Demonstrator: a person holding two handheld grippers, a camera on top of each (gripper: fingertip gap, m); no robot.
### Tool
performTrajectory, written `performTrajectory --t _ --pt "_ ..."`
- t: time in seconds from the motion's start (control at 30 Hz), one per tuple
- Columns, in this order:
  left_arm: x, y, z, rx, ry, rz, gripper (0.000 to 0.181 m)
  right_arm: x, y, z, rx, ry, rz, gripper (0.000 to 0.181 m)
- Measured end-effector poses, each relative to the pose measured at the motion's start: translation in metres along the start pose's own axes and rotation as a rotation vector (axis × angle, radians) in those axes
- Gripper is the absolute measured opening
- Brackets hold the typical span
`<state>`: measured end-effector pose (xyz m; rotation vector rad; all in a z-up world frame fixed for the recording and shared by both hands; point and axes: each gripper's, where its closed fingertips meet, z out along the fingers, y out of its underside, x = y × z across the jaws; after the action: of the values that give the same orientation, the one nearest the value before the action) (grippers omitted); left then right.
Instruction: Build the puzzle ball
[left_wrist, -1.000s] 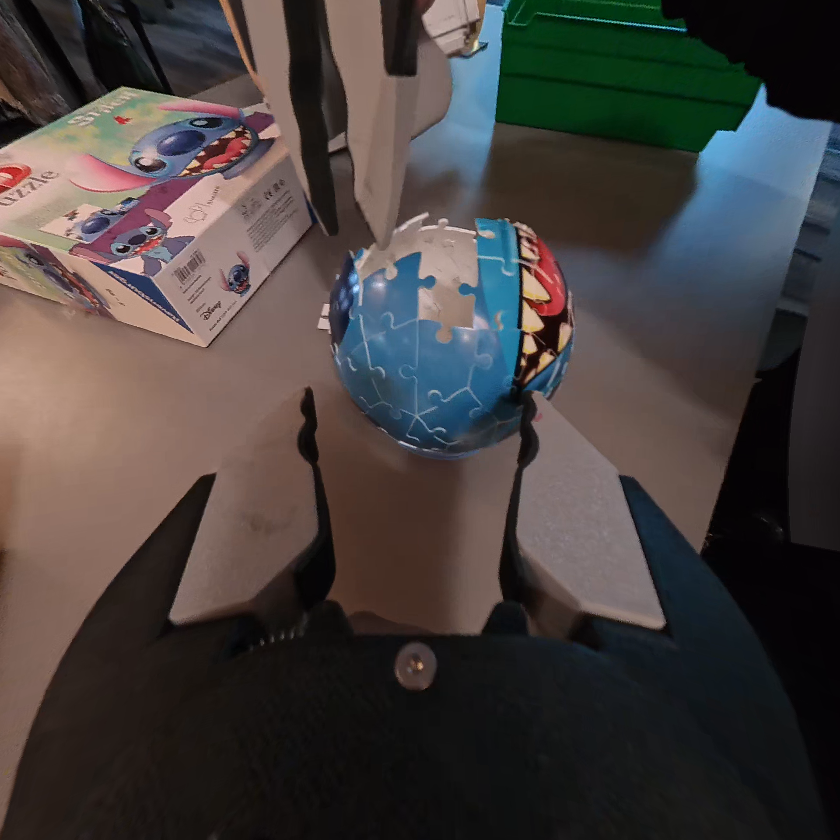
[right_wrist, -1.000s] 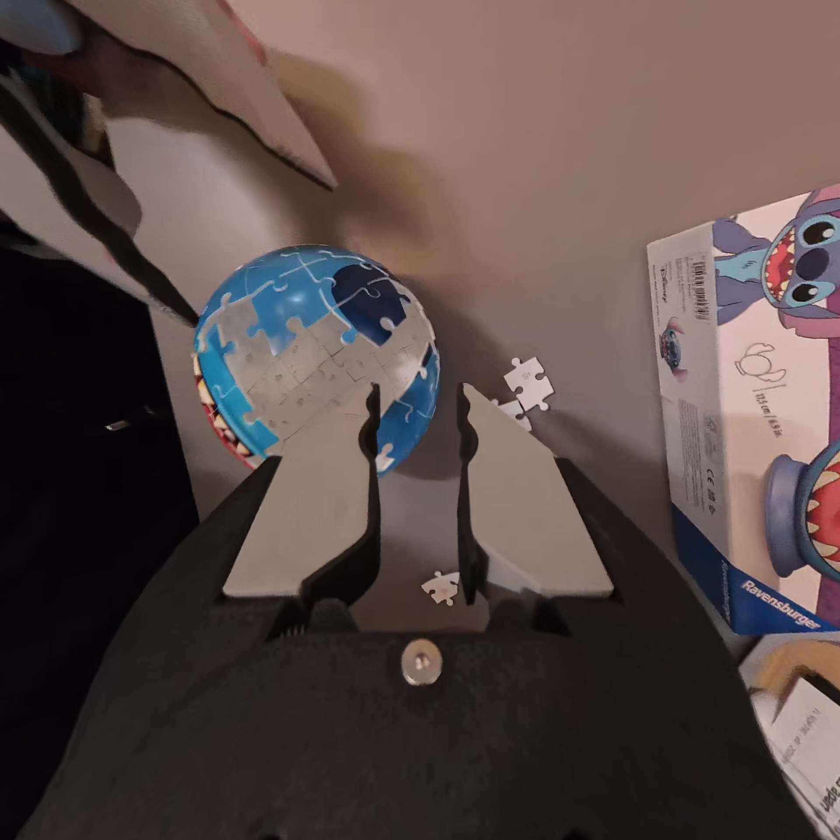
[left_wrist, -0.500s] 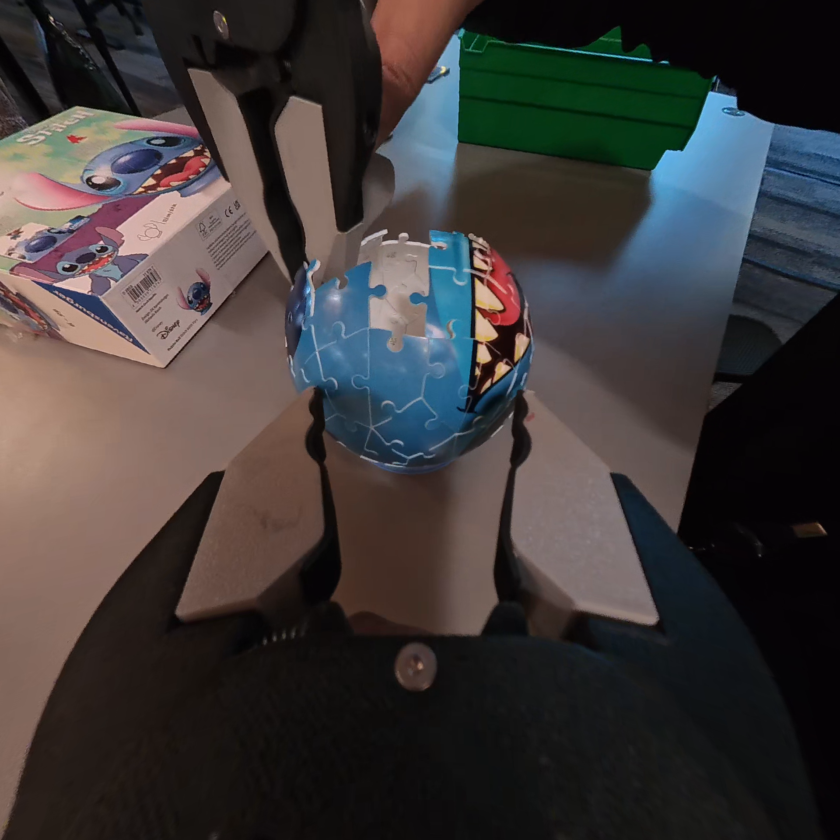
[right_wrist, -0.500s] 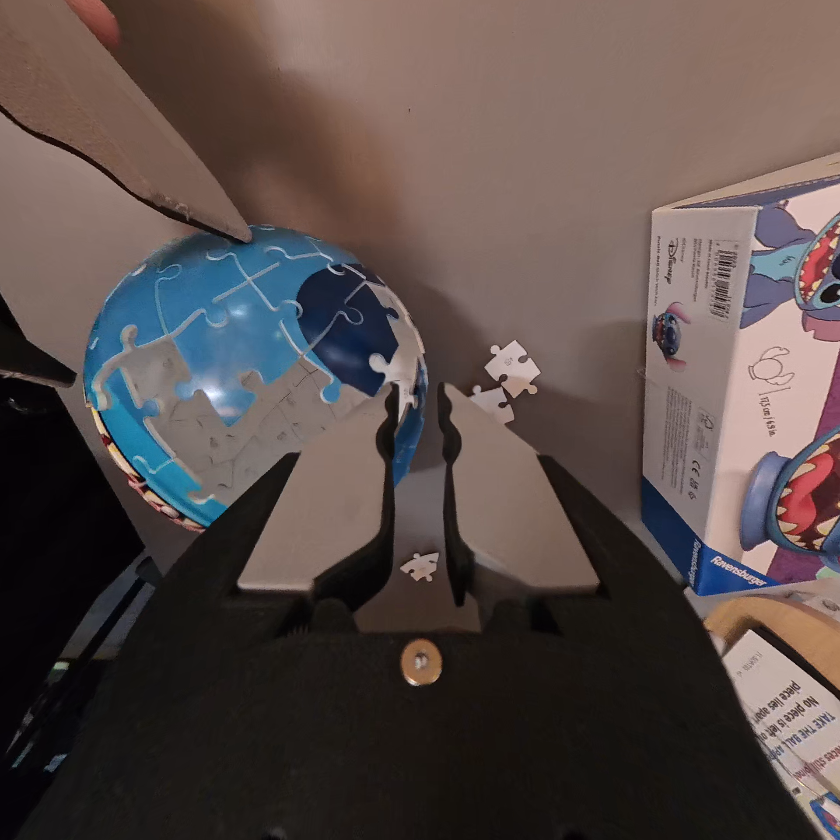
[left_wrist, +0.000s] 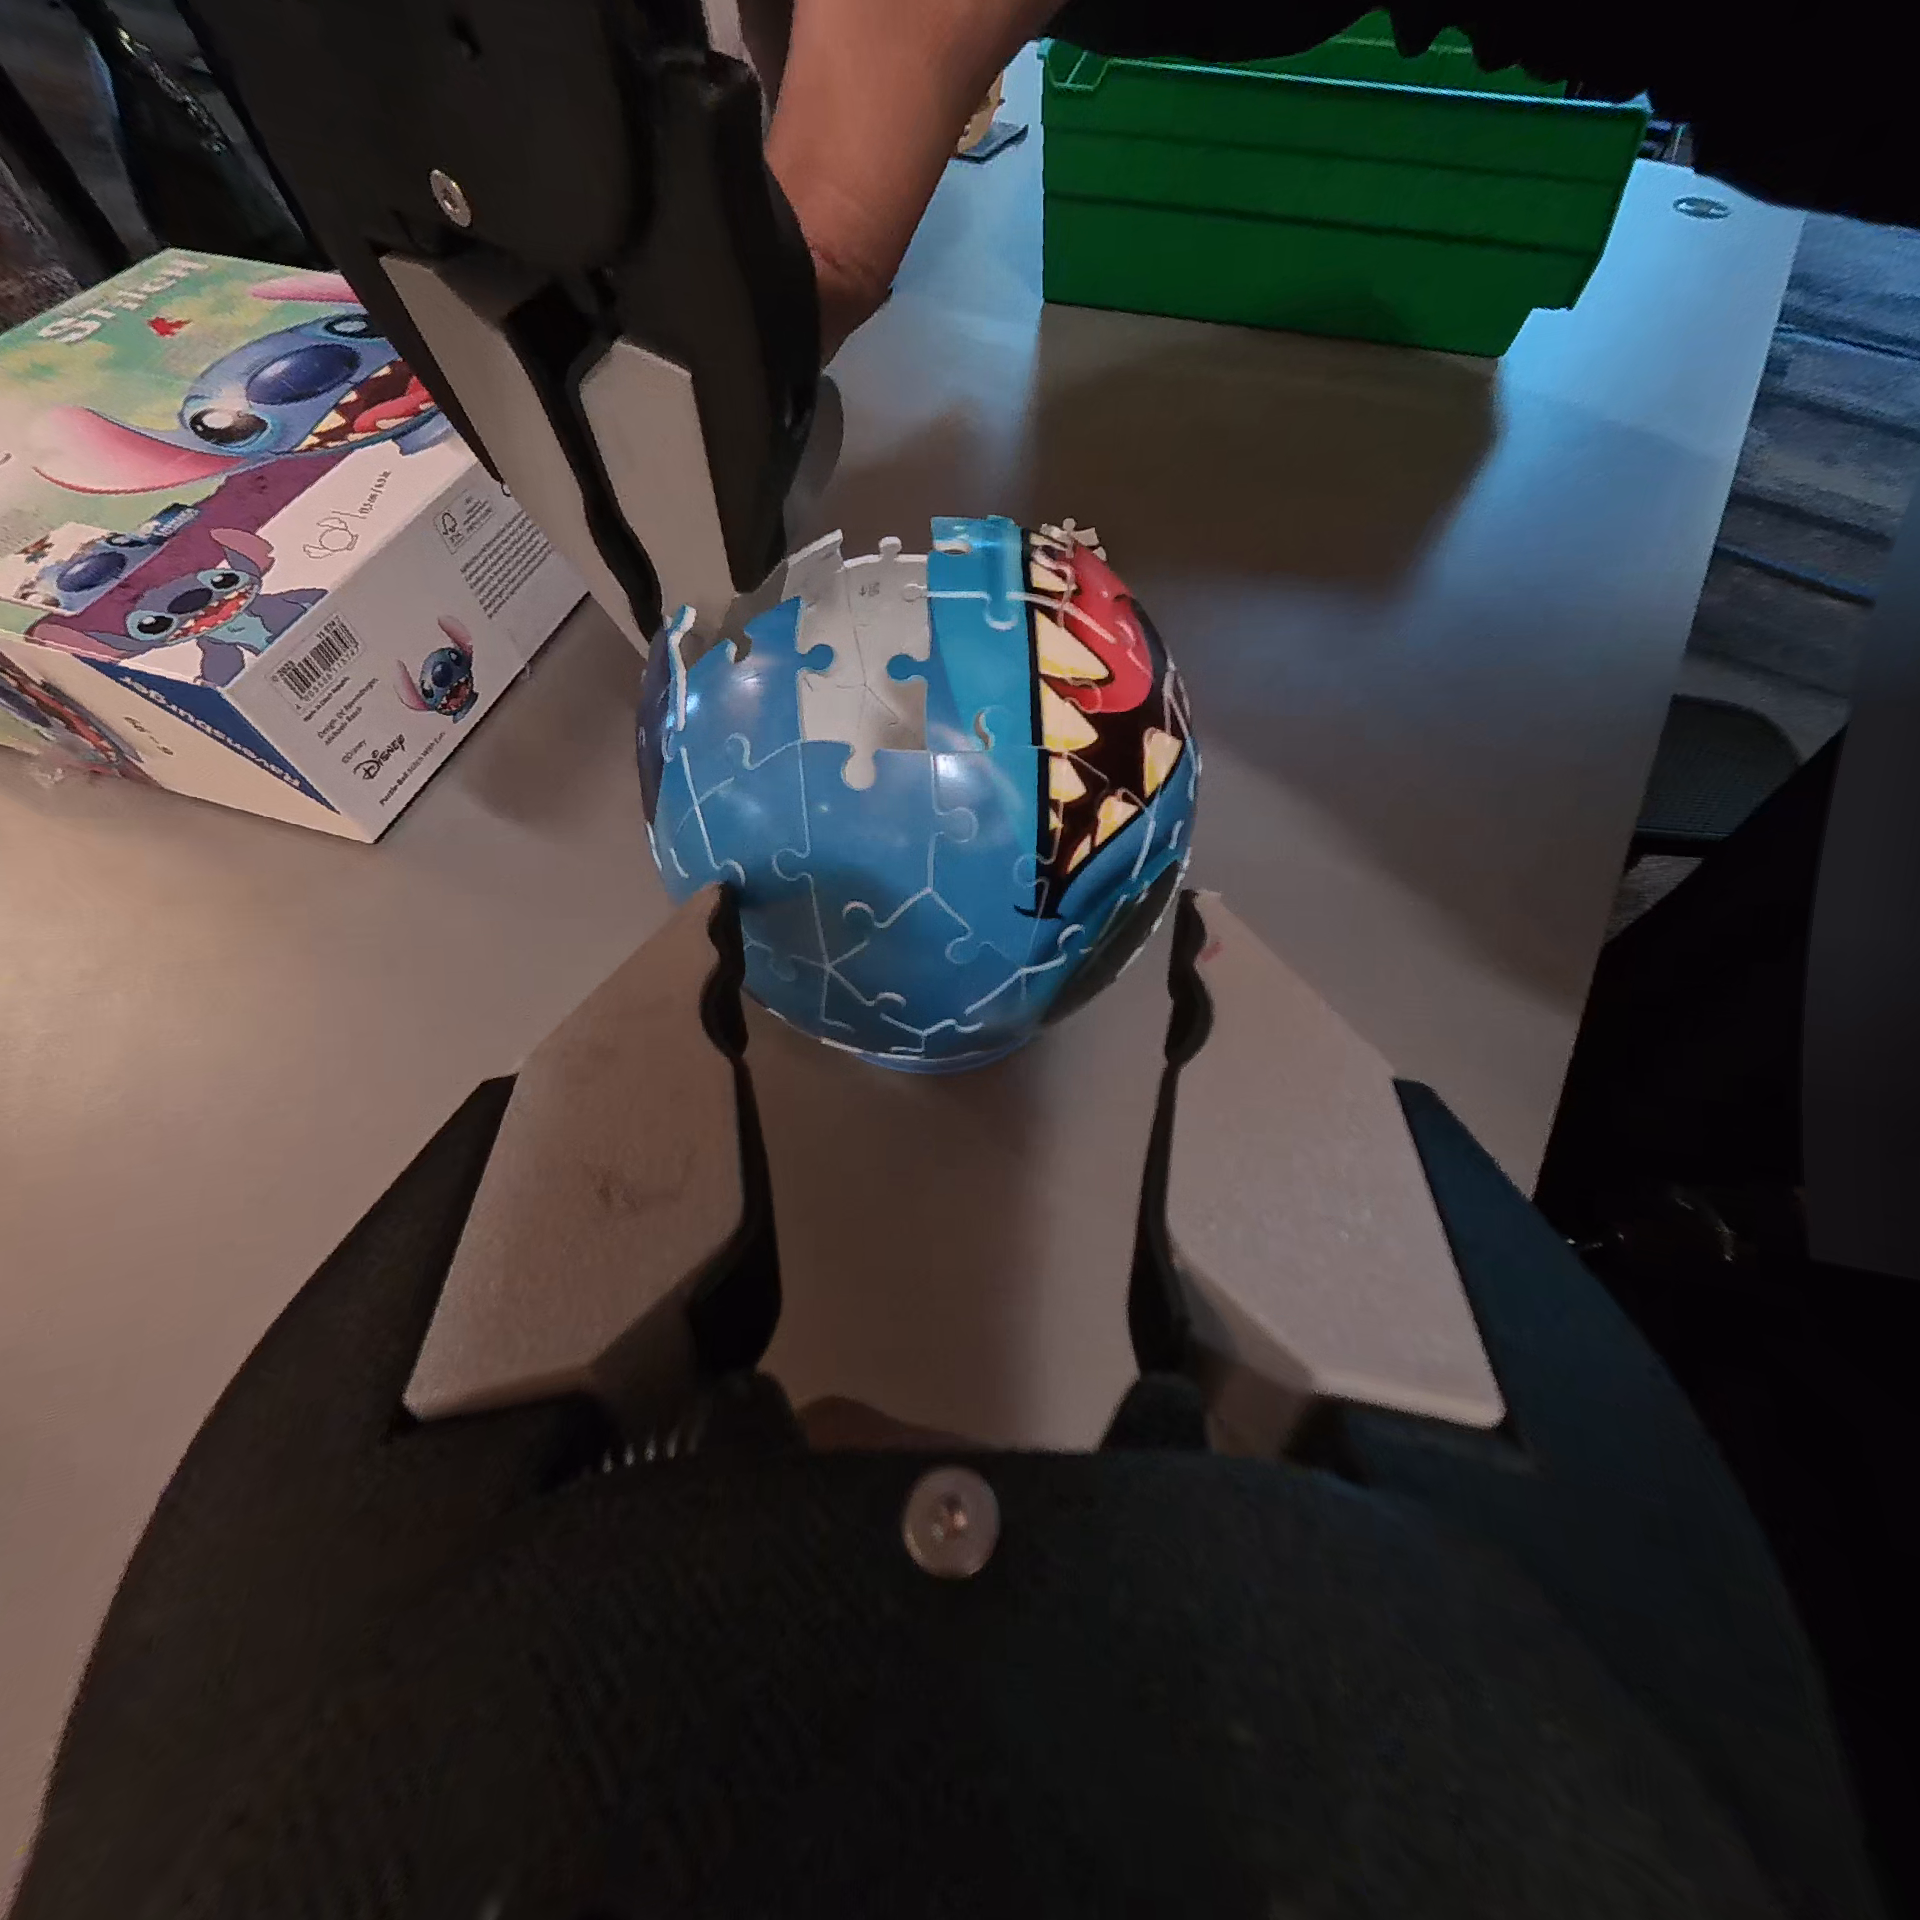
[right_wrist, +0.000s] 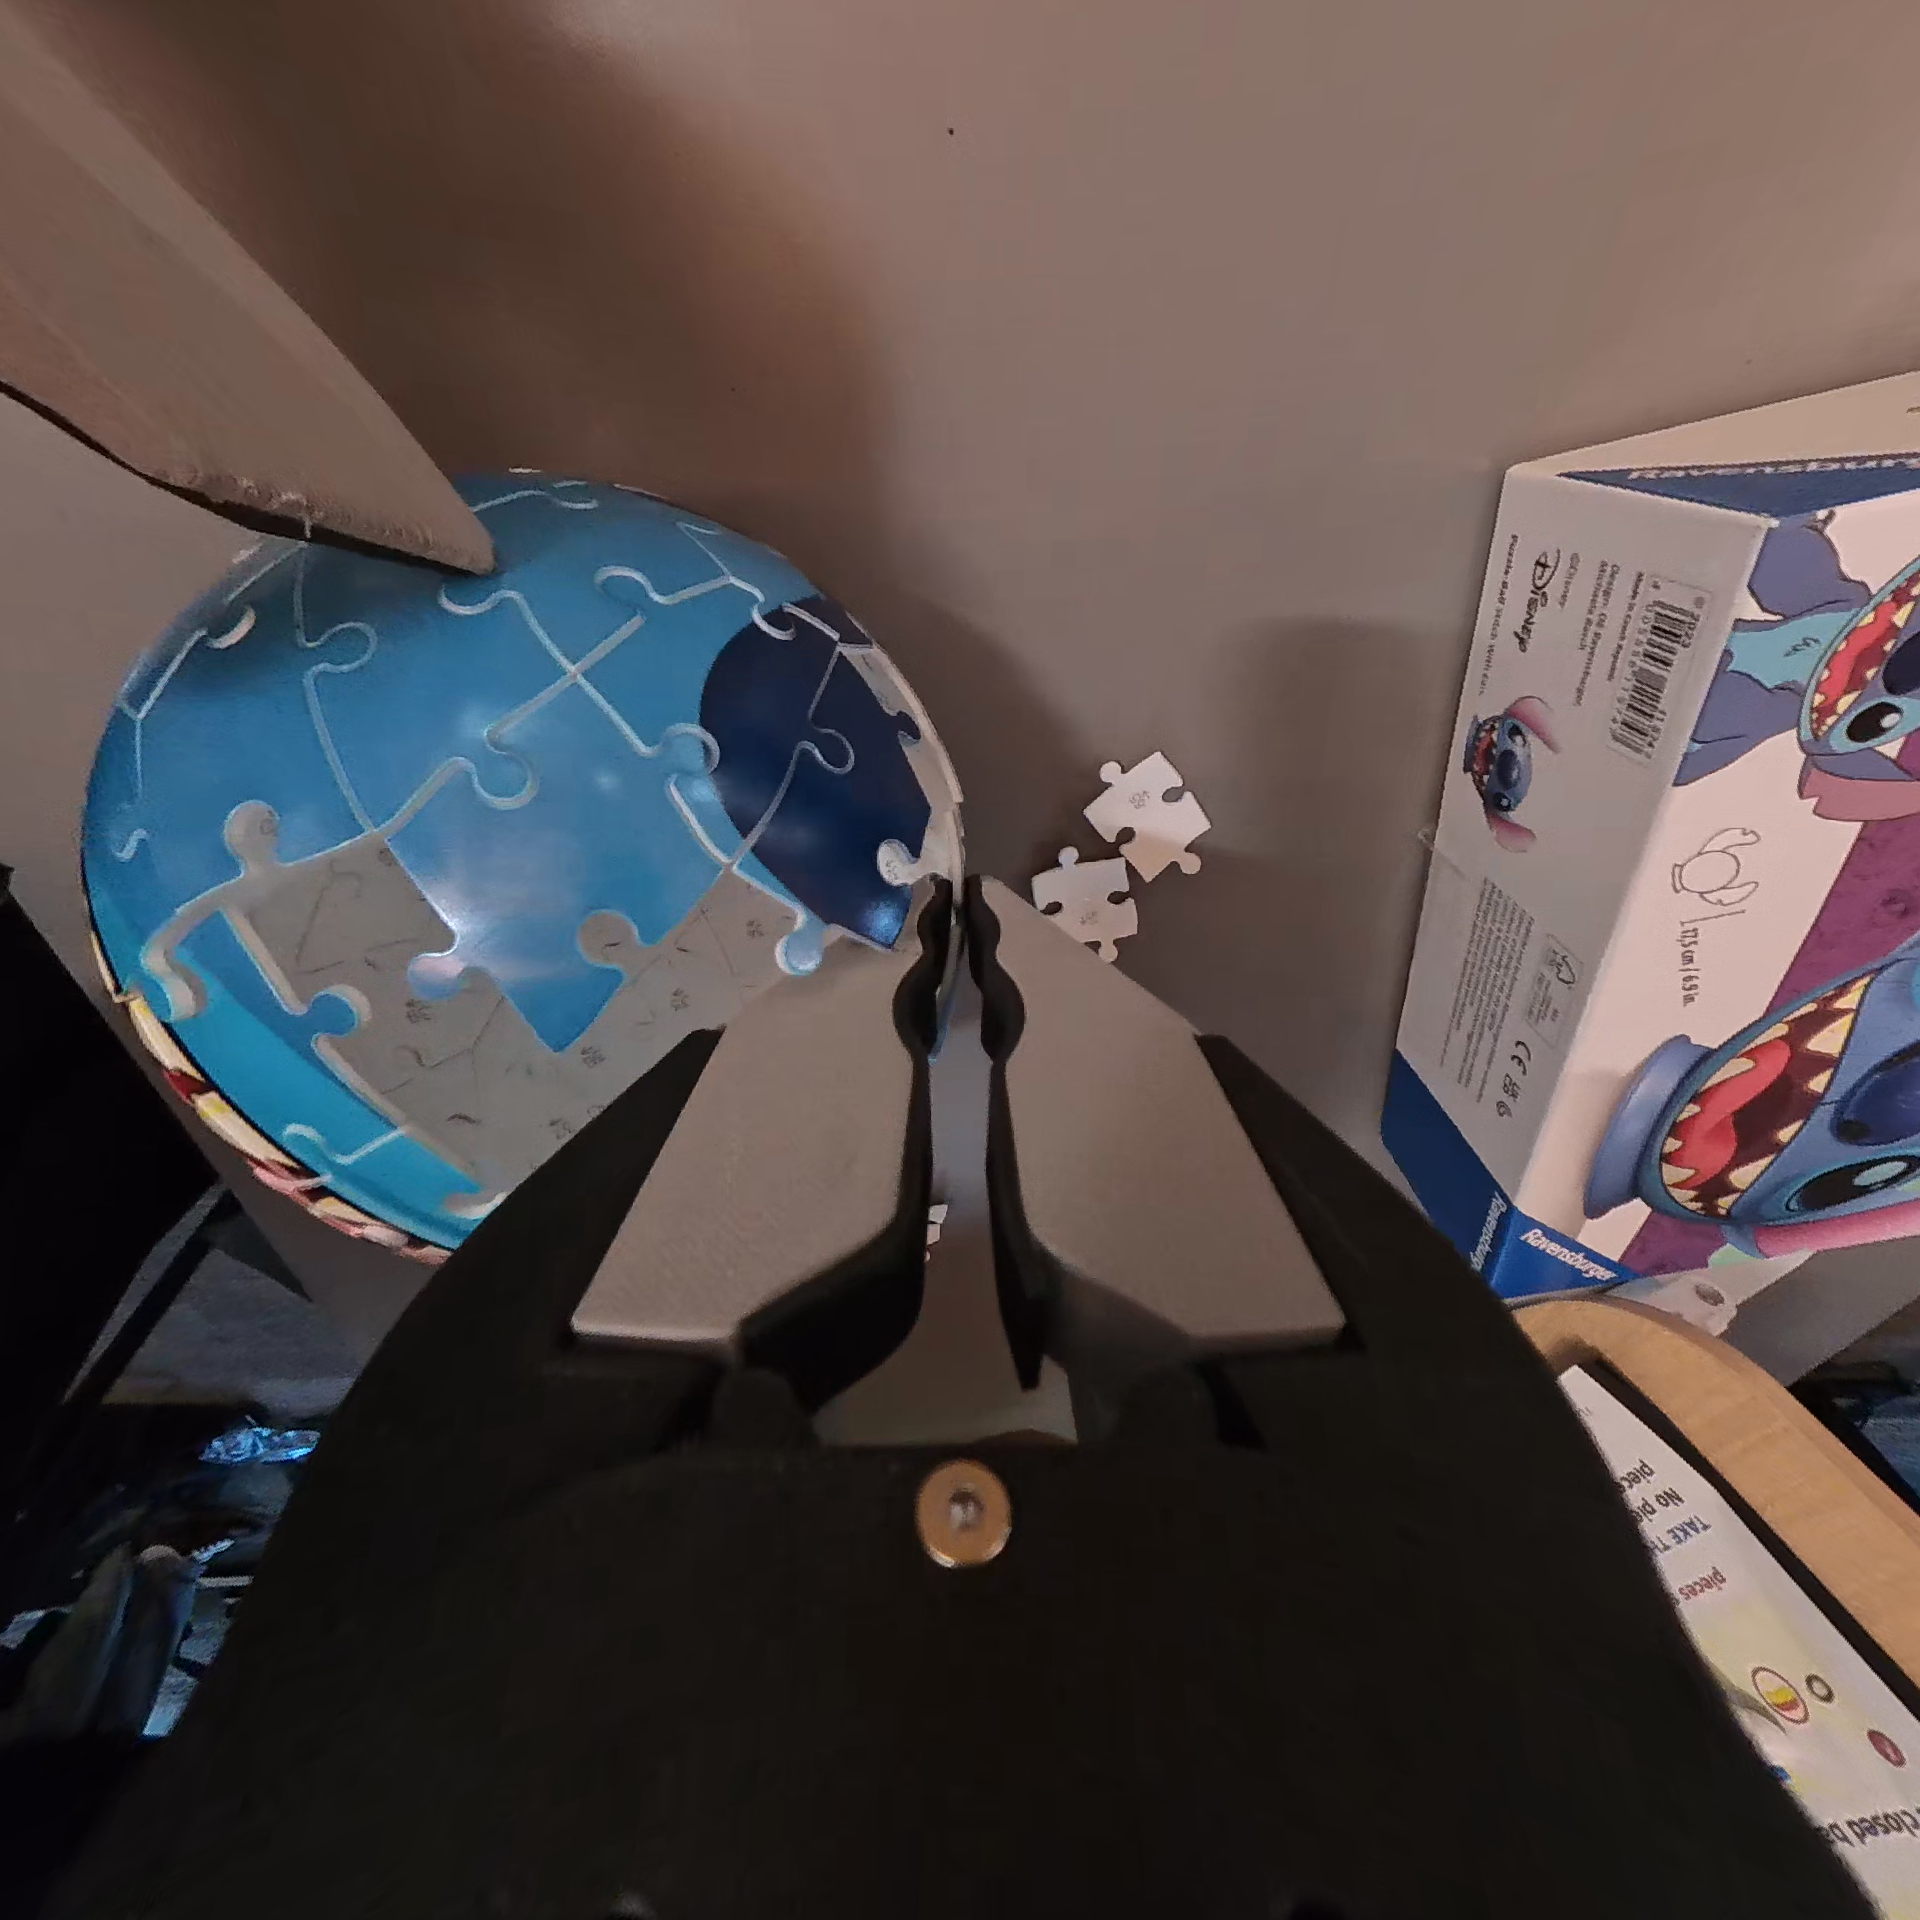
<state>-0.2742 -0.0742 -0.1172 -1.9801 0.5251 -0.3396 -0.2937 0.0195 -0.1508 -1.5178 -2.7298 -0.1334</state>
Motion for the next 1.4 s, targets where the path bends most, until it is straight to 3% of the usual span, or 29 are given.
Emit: performTrajectory --t 0.4,0.67,0.93,1.1,1.4 --pt "0.001 -0.001 -0.001 0.000 0.005 -0.002 0.077 -0.002 0.000 -0.001 0.018 0.001 -0.009 0.000" --pt "0.003 -0.003 -0.004 0.008 0.010 0.000 0.075 0.000 0.000 -0.020 0.061 -0.005 0.008 0.015" --pt "0.004 0.000 -0.008 0.022 0.014 -0.003 0.075 -0.002 0.018 -0.058 0.314 0.032 0.072 0.029" --pt "0.003 0.001 -0.009 0.035 0.022 -0.001 0.074 -0.013 0.026 -0.049 0.429 0.081 0.044 0.031" --pt "-0.001 0.006 -0.001 0.042 0.035 0.000 0.076 -0.011 0.018 -0.025 0.433 0.169 -0.011 0.029"
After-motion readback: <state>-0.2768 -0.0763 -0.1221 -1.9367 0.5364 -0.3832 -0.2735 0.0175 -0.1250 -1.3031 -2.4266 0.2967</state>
